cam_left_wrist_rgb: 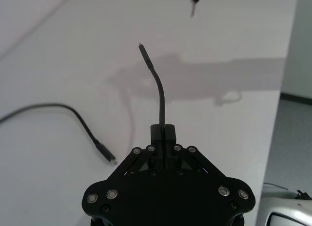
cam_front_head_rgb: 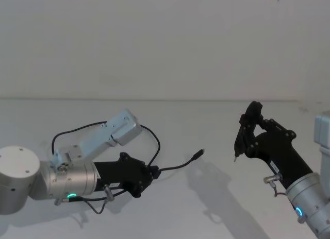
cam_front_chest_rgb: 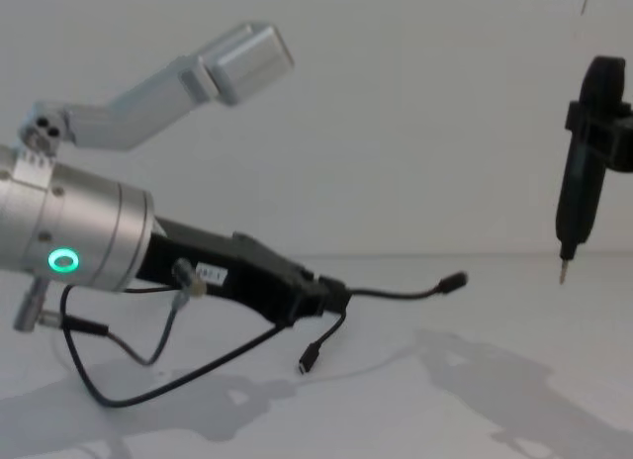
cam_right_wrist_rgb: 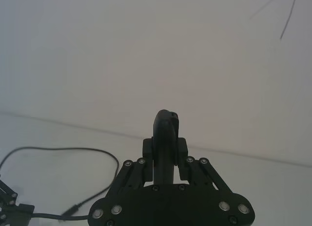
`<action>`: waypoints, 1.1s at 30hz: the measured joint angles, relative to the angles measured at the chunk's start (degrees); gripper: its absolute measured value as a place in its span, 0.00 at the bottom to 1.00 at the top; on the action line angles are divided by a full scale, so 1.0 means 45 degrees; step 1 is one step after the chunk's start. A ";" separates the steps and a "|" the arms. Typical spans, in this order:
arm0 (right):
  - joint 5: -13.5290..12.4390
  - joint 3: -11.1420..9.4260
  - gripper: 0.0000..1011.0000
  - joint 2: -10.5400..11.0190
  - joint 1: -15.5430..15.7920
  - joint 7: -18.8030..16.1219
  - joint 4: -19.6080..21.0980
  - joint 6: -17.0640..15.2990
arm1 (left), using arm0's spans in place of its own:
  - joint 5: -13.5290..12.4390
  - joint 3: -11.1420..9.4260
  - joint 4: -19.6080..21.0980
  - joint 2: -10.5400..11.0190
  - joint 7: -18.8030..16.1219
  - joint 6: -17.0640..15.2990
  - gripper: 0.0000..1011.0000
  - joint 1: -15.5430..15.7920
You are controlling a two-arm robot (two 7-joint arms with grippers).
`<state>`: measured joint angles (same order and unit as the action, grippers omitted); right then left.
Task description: Pick up the data cable with the one hand.
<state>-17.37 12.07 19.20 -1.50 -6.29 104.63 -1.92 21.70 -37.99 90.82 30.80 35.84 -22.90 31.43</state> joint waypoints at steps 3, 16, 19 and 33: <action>-0.0076 -0.0013 0.28 -0.0042 -0.0132 -0.0111 0.0033 -0.0051 | 0.0096 0.0070 0.0131 0.0102 0.0190 0.0264 0.03 0.0041; -0.0336 -0.0070 0.28 -0.0223 -0.0653 -0.0564 0.0042 -0.0215 | 0.0508 0.0296 0.0612 0.0464 0.0866 0.1144 0.03 0.0191; -0.0356 -0.0095 0.28 -0.0245 -0.0765 -0.0655 0.0080 -0.0220 | 0.0562 0.0319 0.0668 0.0510 0.0942 0.1247 0.03 0.0205; -0.0445 -0.0255 0.28 -0.0291 -0.1134 -0.1054 0.0283 -0.0261 | 0.0679 0.0392 0.0812 0.0616 0.1143 0.1501 0.03 0.0247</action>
<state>-19.37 10.92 17.90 -6.61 -11.03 105.90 -3.10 24.76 -36.22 94.47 33.57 40.98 -16.14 32.54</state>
